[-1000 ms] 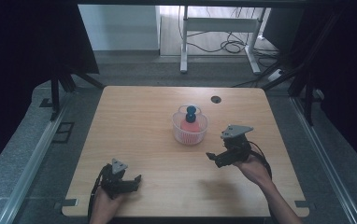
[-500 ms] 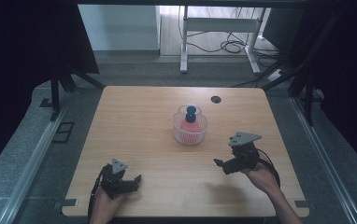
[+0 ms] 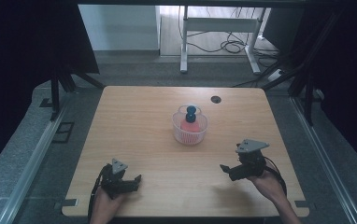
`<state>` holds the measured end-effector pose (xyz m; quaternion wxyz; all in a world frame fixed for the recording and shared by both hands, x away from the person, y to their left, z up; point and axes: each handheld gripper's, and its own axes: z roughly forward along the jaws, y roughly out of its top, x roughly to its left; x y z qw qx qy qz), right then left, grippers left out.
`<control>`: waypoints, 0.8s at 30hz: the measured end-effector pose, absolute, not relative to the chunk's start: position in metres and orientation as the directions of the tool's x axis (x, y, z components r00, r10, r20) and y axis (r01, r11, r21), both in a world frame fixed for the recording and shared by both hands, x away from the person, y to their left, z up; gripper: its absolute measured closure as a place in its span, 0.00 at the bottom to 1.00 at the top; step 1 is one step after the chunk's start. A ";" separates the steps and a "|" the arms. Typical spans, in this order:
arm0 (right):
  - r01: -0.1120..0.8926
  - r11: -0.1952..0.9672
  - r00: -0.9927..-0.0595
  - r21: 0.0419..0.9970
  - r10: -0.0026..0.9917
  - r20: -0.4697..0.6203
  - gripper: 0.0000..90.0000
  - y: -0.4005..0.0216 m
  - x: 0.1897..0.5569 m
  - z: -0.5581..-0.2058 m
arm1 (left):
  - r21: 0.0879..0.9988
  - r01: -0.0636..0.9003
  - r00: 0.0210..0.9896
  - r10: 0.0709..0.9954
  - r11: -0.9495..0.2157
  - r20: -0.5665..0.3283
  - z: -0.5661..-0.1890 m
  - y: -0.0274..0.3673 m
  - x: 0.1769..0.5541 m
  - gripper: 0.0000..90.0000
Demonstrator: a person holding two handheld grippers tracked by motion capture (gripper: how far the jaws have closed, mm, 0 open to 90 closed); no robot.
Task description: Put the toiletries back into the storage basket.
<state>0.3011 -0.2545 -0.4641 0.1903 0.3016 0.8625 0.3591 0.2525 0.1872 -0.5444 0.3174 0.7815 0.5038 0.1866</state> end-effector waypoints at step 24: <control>0.452 0.506 -0.719 0.735 0.694 -0.036 0.00 -0.272 0.284 -0.509 | 0.685 0.668 0.423 0.906 -0.292 -0.027 -0.544 0.187 0.253 0.12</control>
